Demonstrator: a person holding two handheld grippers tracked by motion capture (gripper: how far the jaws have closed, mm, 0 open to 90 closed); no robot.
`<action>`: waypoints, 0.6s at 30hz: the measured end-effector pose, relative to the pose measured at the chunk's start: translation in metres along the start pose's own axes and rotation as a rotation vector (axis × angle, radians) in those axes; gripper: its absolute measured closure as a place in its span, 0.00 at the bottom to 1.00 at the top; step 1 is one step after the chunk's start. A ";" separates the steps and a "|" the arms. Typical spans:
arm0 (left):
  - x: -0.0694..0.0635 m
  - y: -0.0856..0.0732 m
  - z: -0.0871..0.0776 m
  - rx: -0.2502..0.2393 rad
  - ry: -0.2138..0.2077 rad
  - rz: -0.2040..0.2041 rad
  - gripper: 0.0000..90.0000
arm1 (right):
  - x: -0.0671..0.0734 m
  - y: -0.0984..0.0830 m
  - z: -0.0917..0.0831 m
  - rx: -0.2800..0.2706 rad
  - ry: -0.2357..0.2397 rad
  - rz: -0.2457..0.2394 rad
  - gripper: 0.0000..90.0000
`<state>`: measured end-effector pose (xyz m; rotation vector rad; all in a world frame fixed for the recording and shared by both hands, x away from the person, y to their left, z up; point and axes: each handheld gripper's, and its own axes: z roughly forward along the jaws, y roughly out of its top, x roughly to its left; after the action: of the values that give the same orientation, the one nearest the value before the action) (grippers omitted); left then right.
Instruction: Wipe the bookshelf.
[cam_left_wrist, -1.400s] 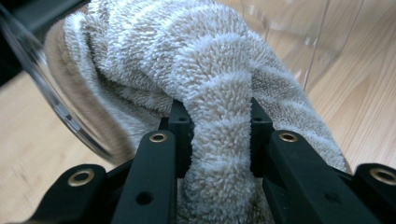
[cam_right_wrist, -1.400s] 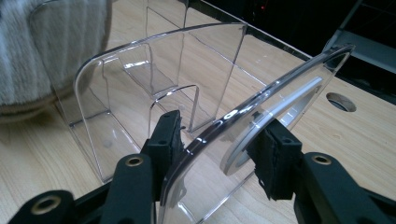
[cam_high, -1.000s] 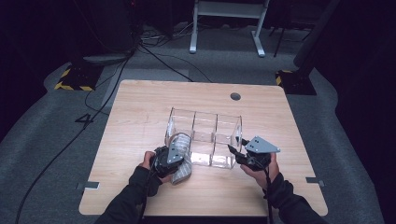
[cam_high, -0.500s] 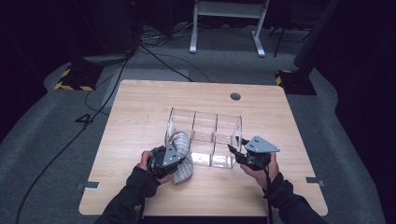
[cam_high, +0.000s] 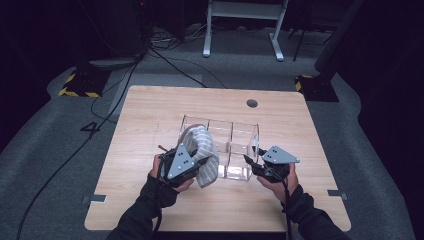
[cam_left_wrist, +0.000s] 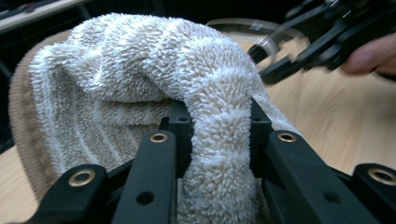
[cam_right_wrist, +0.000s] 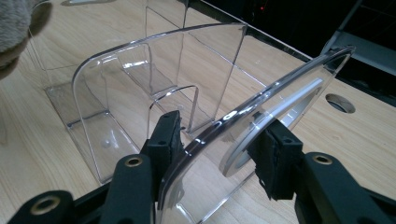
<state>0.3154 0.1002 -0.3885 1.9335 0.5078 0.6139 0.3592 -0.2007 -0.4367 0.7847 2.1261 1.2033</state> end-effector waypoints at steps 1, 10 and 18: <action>0.000 0.000 0.000 0.000 0.000 0.000 0.81 | 0.000 0.000 0.000 0.000 0.000 0.000 0.61; -0.017 -0.009 0.053 0.160 0.031 0.025 0.81 | 0.001 0.000 0.000 -0.001 0.013 -0.006 0.60; -0.023 -0.035 0.079 0.302 0.046 0.104 0.81 | 0.001 0.000 -0.001 -0.001 0.021 -0.011 0.58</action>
<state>0.3435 0.0464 -0.4538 2.2462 0.5563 0.6797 0.3574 -0.2003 -0.4369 0.7618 2.1436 1.2118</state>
